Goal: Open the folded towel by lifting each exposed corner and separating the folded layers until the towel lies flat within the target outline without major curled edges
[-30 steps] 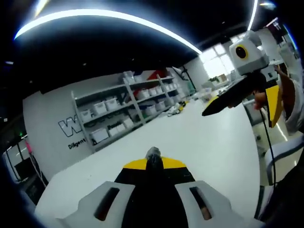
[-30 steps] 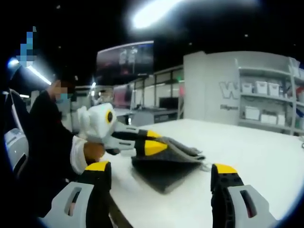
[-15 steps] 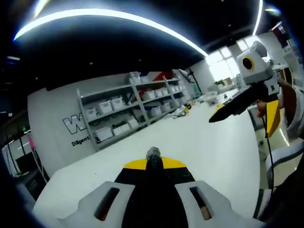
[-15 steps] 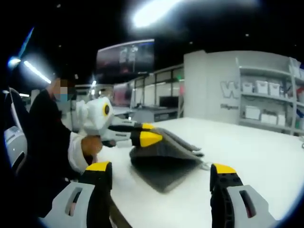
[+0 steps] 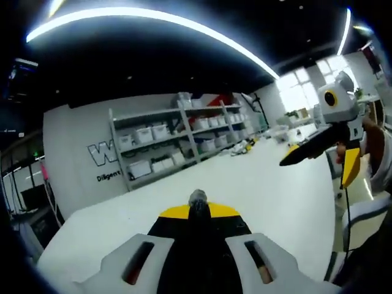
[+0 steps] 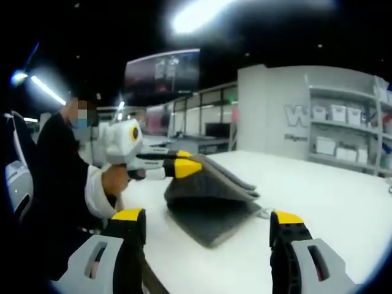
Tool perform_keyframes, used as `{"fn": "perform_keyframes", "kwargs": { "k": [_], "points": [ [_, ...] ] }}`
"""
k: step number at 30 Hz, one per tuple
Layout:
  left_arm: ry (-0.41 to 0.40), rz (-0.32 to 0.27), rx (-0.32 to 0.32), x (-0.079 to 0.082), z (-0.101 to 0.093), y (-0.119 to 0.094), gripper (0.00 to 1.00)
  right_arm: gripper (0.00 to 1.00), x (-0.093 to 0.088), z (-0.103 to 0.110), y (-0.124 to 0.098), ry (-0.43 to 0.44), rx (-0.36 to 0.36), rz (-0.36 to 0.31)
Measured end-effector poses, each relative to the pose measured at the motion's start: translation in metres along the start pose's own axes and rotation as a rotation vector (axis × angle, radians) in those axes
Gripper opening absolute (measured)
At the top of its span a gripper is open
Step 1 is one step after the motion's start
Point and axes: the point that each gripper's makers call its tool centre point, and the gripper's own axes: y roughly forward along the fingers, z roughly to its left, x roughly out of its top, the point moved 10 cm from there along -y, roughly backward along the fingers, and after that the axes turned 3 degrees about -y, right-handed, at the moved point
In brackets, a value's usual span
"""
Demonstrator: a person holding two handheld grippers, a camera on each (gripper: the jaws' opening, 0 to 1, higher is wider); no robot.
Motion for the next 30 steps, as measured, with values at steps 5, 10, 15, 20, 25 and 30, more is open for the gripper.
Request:
{"fn": "perform_keyframes", "kwargs": {
  "k": [5,10,15,20,25,30],
  "points": [
    [-0.007,-0.002,0.015,-0.001,0.005,-0.003,0.07,0.83,-0.001,0.0,0.002,0.0,-0.004,0.005],
    [-0.009,-0.007,0.032,0.0,0.01,-0.007,0.07,0.83,-0.002,0.0,0.003,0.001,-0.007,0.008],
    [-0.008,-0.007,0.05,0.001,0.014,-0.011,0.07,0.83,-0.003,0.0,0.004,0.002,-0.004,0.012],
    [-0.005,-0.006,0.067,0.0,0.02,-0.015,0.07,0.83,-0.003,0.0,0.004,-0.001,-0.002,0.014],
    [-0.006,-0.004,0.082,-0.001,0.025,-0.02,0.07,0.83,-0.003,0.001,0.005,-0.001,-0.001,0.015],
    [-0.013,-0.003,0.099,-0.003,0.032,-0.025,0.07,0.83,-0.004,0.002,0.006,-0.001,0.003,0.018]
  ]
}}
